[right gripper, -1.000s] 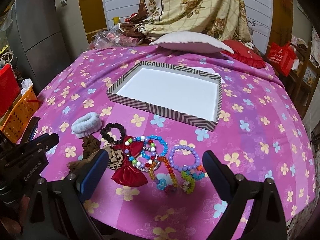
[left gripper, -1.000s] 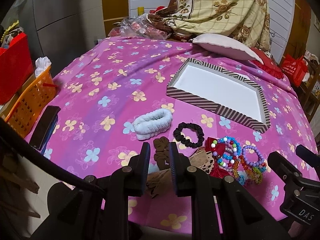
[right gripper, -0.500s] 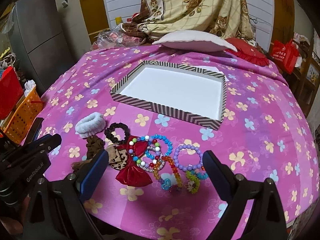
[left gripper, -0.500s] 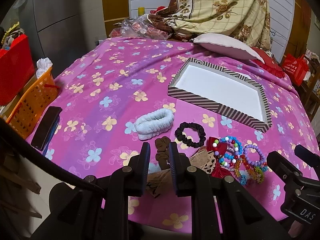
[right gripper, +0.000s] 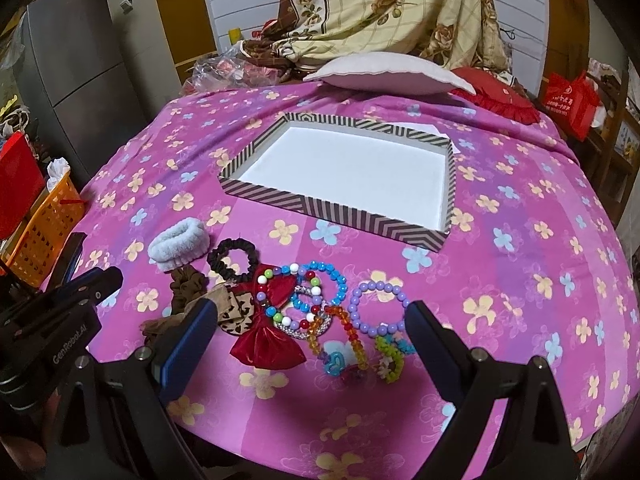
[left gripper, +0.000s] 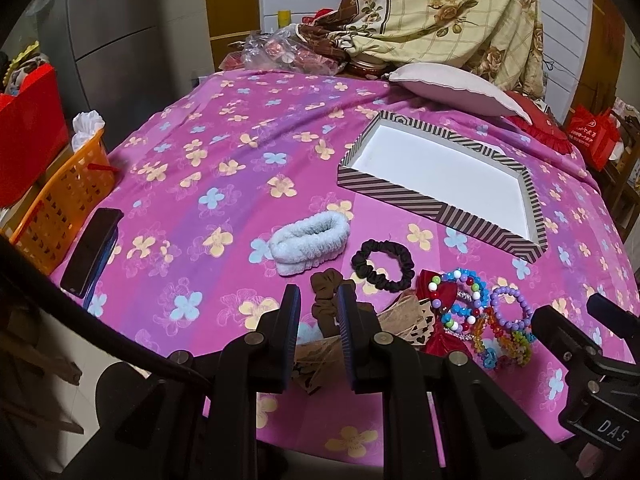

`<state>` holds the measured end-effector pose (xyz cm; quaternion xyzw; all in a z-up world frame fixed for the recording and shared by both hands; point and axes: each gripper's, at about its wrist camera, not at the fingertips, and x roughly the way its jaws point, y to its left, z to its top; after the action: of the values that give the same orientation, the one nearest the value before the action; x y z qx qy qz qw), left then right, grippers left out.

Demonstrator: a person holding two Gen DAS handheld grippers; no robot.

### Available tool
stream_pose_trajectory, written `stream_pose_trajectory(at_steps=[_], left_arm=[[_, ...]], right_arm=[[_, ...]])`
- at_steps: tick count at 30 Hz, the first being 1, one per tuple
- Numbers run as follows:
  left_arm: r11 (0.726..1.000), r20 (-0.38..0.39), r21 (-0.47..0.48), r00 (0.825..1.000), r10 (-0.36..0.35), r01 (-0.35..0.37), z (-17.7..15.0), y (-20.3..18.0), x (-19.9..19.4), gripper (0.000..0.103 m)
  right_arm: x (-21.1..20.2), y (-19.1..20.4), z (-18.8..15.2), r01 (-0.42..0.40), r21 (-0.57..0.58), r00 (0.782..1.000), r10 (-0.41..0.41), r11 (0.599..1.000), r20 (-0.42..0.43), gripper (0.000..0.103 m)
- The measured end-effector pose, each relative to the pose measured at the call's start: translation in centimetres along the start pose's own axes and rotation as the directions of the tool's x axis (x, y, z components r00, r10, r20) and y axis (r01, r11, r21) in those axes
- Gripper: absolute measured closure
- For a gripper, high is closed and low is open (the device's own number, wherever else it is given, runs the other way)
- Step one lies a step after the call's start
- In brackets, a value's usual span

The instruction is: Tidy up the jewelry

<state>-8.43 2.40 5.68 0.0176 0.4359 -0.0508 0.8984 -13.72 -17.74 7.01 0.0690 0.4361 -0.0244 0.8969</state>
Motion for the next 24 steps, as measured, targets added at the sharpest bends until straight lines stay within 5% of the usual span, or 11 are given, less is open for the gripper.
stream_pose_trajectory(at_steps=[24], left_arm=[[1.0,-0.028,-0.005,1.0,0.007,-0.007,-0.5,0.0,1.3,0.072]], right_arm=[[1.0,0.0,-0.4,-0.027,0.011,1.0,0.027,1.0,-0.016,0.006]])
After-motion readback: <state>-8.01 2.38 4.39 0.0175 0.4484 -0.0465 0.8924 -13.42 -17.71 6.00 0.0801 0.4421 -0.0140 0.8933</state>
